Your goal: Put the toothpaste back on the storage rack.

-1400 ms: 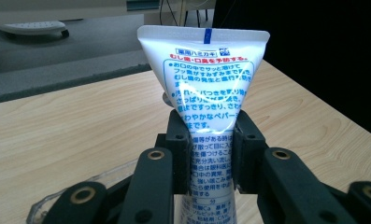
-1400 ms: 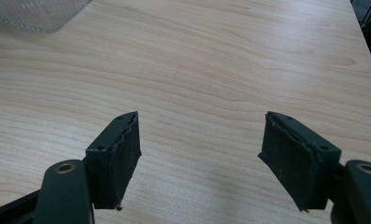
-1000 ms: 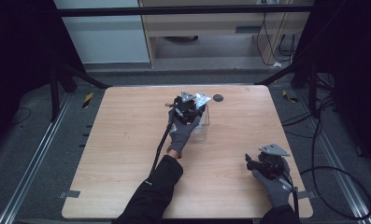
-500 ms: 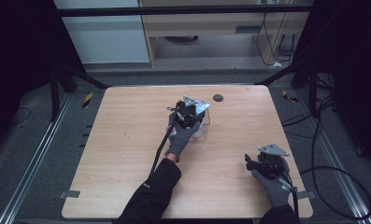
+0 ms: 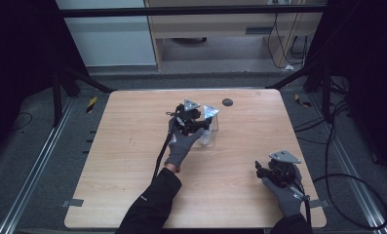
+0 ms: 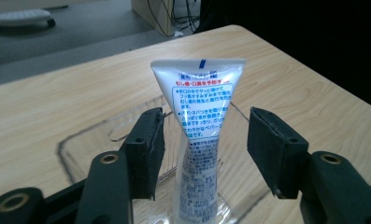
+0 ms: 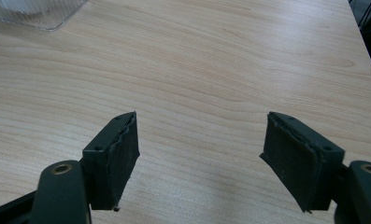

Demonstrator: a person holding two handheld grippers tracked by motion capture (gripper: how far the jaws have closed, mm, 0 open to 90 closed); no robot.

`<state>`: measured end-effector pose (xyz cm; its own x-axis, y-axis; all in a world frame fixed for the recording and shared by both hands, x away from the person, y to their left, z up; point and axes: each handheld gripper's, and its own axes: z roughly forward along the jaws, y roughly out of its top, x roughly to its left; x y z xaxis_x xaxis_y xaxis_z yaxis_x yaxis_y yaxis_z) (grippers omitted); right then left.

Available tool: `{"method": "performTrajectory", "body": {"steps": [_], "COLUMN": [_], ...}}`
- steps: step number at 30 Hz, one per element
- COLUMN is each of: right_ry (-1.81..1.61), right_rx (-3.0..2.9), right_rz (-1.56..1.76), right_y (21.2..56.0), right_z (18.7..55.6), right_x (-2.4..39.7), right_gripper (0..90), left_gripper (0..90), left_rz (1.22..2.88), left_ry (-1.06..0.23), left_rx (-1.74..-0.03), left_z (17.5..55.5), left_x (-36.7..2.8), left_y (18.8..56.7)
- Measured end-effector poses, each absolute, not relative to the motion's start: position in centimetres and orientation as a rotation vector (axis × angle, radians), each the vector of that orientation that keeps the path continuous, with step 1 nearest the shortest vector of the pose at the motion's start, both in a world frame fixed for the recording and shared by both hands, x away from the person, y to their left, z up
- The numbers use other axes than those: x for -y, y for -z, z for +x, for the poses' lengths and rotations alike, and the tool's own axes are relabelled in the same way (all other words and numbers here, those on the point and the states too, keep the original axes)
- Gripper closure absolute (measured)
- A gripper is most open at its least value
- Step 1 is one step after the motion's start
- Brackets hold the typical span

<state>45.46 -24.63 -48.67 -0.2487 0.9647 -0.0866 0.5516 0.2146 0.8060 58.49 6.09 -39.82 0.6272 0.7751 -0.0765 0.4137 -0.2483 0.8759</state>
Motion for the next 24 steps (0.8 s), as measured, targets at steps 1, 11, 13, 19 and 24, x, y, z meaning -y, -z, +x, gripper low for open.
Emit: {"method": "performTrajectory", "body": {"steps": [1,11,13,19,24], "right_ry": [-0.881,-0.874,-0.87,-0.87,-0.87], "right_rx": [-1.891,-1.884,-1.889,-1.888,-1.886], "right_rz": [1.399,1.406,1.401,1.405,1.404], "right_y": [48.7,48.7,48.7,48.7,48.7], "right_z": [45.5,45.4,45.4,45.3,45.3], "right_x": [24.7,24.6,24.5,24.5,24.5], "right_gripper": [26.4,25.3,25.0,24.5,24.3], "left_gripper": [43.3,36.9,36.4,34.9,34.2], "left_rz": [1.877,1.924,1.933,1.939,1.958], "left_ry": [-0.469,-0.472,-0.475,-0.488,-0.512], "left_rx": [-0.933,-0.896,-0.902,-0.975,-1.029], "left_z": [58.1,53.1,52.3,50.6,49.3], "left_x": [-6.4,-11.7,-12.9,-16.3,-18.9], "left_y": [39.4,37.4,37.8,39.9,41.6]}}
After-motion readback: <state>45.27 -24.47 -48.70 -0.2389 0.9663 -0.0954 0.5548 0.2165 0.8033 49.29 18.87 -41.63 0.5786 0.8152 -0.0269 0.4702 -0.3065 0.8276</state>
